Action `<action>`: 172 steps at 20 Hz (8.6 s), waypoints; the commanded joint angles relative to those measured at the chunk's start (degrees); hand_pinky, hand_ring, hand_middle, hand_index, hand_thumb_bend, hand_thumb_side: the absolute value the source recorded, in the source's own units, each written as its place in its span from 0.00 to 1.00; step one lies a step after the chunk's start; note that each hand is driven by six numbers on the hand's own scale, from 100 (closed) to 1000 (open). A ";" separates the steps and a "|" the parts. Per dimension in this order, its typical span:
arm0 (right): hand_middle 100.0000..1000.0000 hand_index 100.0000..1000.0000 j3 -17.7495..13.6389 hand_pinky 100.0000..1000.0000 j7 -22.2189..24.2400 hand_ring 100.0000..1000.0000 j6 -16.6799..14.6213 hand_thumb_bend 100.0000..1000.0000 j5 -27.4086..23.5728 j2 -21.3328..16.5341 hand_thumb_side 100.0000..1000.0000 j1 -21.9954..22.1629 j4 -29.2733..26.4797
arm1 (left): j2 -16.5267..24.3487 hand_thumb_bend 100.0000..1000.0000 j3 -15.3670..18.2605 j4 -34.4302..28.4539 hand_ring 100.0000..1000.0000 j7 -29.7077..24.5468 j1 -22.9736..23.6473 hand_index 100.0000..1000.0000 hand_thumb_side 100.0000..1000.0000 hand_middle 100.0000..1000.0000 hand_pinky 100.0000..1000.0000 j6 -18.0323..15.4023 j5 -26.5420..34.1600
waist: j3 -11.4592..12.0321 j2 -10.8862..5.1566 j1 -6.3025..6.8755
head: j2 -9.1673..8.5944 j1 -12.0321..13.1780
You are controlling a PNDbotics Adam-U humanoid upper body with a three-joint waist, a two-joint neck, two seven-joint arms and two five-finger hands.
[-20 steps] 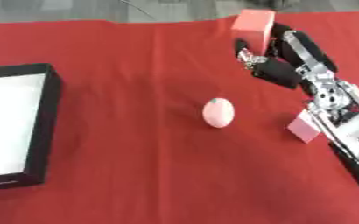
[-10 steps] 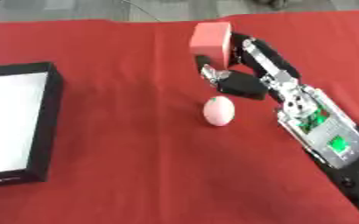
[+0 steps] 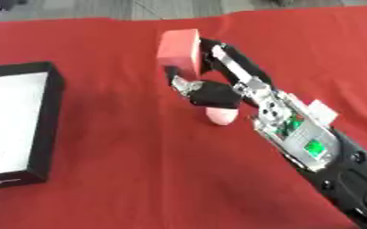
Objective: Pick up the objects with one hand, pass them to the other hand, and then place them into the box on the other side of the table.
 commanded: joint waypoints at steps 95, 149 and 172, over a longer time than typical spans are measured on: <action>0.65 0.64 11.38 0.68 -10.49 0.63 0.45 0.00 14.77 10.29 0.08 -4.67 9.96 | -4.49 0.00 -15.99 12.00 0.54 -15.10 -11.42 0.44 0.02 0.34 0.69 -1.84 -33.21 | 0.15 -2.15 -0.15 | 1.06 1.54; 0.78 0.90 10.80 0.74 -7.66 0.76 4.17 0.00 21.02 7.66 0.21 -3.99 8.23 | 2.08 0.08 -14.25 15.01 0.38 -16.01 -5.84 0.21 0.00 0.07 0.58 -3.21 -39.01 | -0.60 -1.86 -0.06 | -0.24 2.26; 0.77 0.90 9.39 0.73 -11.62 0.75 4.09 0.00 14.96 6.31 0.37 -3.68 7.07 | 11.78 0.04 -1.68 15.40 0.36 -1.72 6.64 0.22 0.00 0.08 0.59 2.43 -34.94 | -0.35 -1.51 -0.48 | -0.95 9.50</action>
